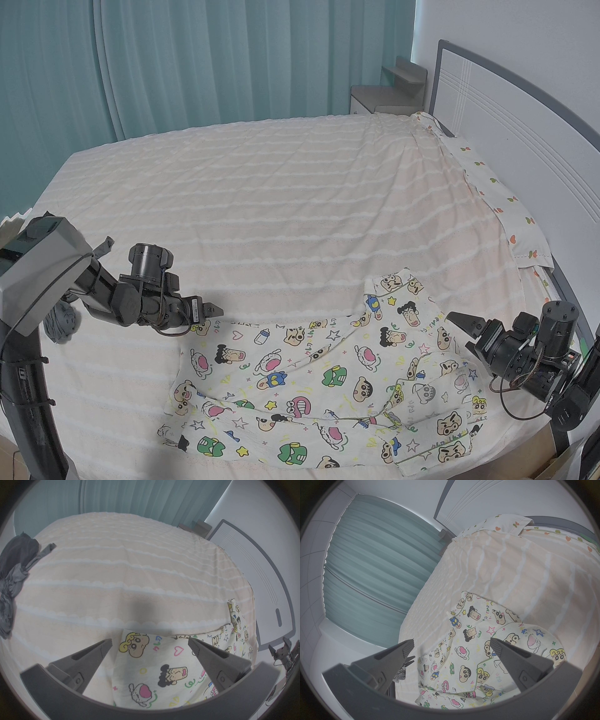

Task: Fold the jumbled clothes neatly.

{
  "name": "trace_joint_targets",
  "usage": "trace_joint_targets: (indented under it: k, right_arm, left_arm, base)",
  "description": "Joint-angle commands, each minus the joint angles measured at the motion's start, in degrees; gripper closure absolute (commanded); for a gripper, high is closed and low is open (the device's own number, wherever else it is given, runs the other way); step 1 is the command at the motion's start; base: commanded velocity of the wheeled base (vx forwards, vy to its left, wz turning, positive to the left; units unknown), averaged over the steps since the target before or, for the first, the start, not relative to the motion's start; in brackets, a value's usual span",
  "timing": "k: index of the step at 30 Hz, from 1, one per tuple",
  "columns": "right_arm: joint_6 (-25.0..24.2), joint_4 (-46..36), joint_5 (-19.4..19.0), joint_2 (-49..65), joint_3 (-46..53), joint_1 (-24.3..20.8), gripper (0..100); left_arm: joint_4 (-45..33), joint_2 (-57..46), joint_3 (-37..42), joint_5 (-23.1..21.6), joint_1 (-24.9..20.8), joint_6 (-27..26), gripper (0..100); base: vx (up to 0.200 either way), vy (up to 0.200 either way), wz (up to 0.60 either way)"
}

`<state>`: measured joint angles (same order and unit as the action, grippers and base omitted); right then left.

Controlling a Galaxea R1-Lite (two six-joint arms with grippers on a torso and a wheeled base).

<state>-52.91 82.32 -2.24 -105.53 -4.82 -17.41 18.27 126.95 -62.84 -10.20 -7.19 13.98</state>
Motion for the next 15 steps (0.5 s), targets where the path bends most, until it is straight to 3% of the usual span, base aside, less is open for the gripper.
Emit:
trace_joint_targets:
  k: [1, 15]
  right_arm:
    - [0.0, 0.0, 0.0, -0.5, 0.1, -0.1, 0]
    - [0.0, 0.0, 0.0, -0.8, 0.1, 0.0, 0]
  left_arm:
    - [-0.8, 4.8, -2.8, -2.1, -0.3, 1.7, 0]
    - [0.0, 7.0, -3.1, -3.1, -1.1, 2.5, 0]
  base:
    - [0.0, 0.0, 0.0]
    - [0.0, 0.0, 0.0]
